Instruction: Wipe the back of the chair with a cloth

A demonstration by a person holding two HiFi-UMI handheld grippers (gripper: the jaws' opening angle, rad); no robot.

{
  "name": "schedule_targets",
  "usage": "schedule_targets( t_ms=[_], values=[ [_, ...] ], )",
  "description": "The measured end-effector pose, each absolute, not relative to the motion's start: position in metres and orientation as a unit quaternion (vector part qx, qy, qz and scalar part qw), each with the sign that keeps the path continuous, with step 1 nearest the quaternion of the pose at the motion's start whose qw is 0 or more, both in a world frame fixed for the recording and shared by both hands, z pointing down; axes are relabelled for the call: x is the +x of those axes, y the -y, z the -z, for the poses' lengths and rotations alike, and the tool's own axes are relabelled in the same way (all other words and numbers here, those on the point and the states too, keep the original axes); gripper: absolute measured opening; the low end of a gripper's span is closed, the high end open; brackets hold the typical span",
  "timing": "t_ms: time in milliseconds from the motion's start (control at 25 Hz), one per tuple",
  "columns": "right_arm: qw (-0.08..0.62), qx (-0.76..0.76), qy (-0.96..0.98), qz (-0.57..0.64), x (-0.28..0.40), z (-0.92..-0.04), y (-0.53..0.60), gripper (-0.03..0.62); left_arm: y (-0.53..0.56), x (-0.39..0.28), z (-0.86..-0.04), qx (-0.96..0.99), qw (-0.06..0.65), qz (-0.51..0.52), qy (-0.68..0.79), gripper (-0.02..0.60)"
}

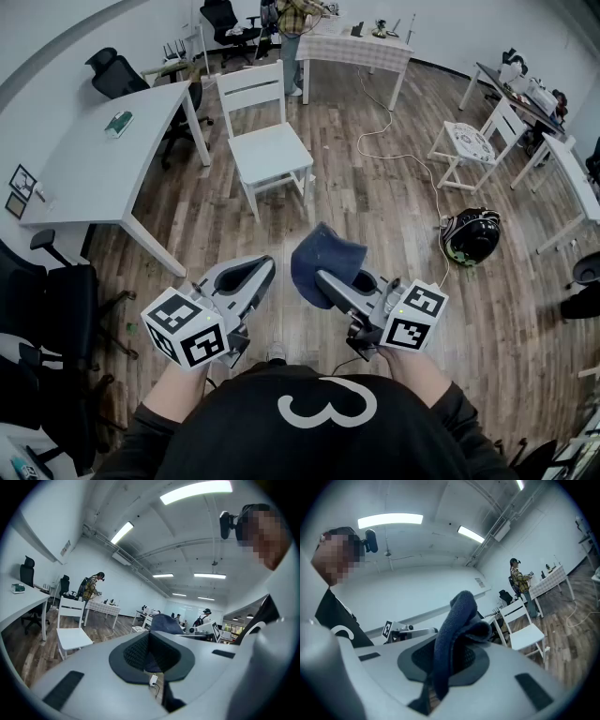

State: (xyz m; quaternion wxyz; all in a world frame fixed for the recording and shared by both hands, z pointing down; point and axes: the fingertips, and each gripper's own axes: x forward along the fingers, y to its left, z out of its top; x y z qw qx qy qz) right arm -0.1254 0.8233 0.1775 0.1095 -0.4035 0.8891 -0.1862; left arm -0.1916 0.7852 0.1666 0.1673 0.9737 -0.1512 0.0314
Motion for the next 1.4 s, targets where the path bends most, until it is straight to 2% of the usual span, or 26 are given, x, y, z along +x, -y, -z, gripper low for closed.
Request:
schedule_targets(
  t_ms=[800, 1080, 1400],
  values=[
    [0.129, -0.417, -0.871, 0.226, -0.127, -0.192, -0.638, 0.051, -0.601, -0.196, -0.190, 0.969, 0.215, -0.045, 0.112, 0.014],
    [0.138, -0.397, -0.871, 0.254, -0.090, -0.223, -0.553, 0.051, -0.522, -0.168, -0.224, 0.961, 0.228, -0.060, 0.145, 0.014],
    [0.122, -0.358, -0.886, 0.269, -0.006, -0.237, -0.393, 0.051, -0.361, -0.104, -0.222, 0.946, 0.228, -0.054, 0.224, 0.014]
  ],
)
